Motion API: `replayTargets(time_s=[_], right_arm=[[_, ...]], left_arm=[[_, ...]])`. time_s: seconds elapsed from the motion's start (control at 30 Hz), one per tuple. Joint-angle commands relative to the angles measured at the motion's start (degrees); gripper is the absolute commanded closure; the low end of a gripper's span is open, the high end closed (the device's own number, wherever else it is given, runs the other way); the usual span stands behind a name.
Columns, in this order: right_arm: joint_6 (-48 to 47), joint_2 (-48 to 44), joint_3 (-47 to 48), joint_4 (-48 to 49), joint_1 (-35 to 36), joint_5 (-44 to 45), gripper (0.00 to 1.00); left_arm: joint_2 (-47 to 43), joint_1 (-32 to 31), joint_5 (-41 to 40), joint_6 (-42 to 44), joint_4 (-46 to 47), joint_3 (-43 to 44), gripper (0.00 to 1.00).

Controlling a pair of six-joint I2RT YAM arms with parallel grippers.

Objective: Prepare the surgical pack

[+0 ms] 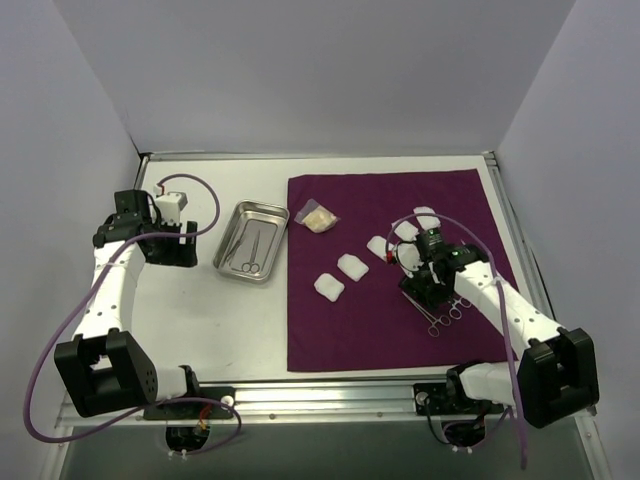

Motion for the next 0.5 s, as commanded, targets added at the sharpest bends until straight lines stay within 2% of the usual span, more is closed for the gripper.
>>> replayTargets(time_s=[0.0,0.23,0.33,0.47], right_arm=[[-4.5,-0.9,-0.2,0.5,0.6,-1.7,0.54],[-7.0,3.6,-4.9,6.0,3.0,-1.3,0.53],[-7.3,4.5,-5.9,7.5,1.9,-2.0,0.45],[-8.0,7.6,-6.5,8.9,1.0,-1.2,0.43]], left_arm=[[0.2,0.4,2.1,0.9,1.2,1.4,0.14],[0.1,0.4,1.3,1.0,1.5,1.2,0.14],[0.2,0.4,1.0,0.9,1.5,1.1,0.14],[0.3,0.4,1.1,1.0,1.5,1.2,0.14]])
